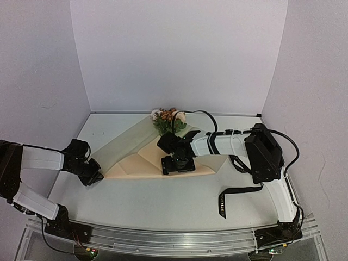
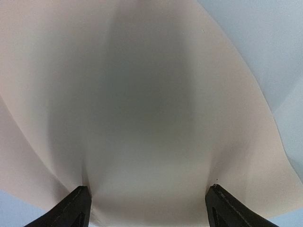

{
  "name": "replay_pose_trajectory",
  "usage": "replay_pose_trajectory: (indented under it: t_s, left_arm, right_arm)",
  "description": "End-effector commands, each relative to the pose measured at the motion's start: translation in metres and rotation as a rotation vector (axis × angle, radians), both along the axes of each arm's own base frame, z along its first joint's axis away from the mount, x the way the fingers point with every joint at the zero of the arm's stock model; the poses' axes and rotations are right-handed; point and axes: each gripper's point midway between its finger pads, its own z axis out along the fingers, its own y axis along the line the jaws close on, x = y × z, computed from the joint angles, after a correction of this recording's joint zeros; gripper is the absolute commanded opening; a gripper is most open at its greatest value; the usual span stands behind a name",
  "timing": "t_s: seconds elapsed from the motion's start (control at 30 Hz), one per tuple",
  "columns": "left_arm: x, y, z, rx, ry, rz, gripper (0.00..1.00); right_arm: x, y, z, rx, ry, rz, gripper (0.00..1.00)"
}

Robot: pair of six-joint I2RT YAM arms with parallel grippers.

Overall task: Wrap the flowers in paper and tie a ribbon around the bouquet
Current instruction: Pick up the one-fourth-folded wrapping paper from the center of the board.

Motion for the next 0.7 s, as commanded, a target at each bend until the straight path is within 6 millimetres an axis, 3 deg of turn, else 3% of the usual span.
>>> replay_pose_trajectory:
  t_s: [0.0,0.47,0.57,0.67]
  left_arm:
    - [0.028,-0.004,0.027,0.029,-0.105,-0.035,0.02]
    - [0.05,-0.046,0.094,0.036,-0.35,-0.225,0.0]
    - [0.049,-0.046,0.098,0.036,-0.352,-0.22,0.0]
    - [0.042,-0.038,0.089,0.058,-0.3,-0.182,0.0]
  right_arm:
    - [0.008,0.014,0.029,0.046,-0.055,0.017,0.89]
    - [0.013,0.021,0.012,0.032,-0.036,0.021,0.98]
    - [0.013,0.02,0.002,0.01,-0.028,0.018,0.98]
    - [0.014,0.018,-0.001,-0.013,-0.035,0.022,0.98]
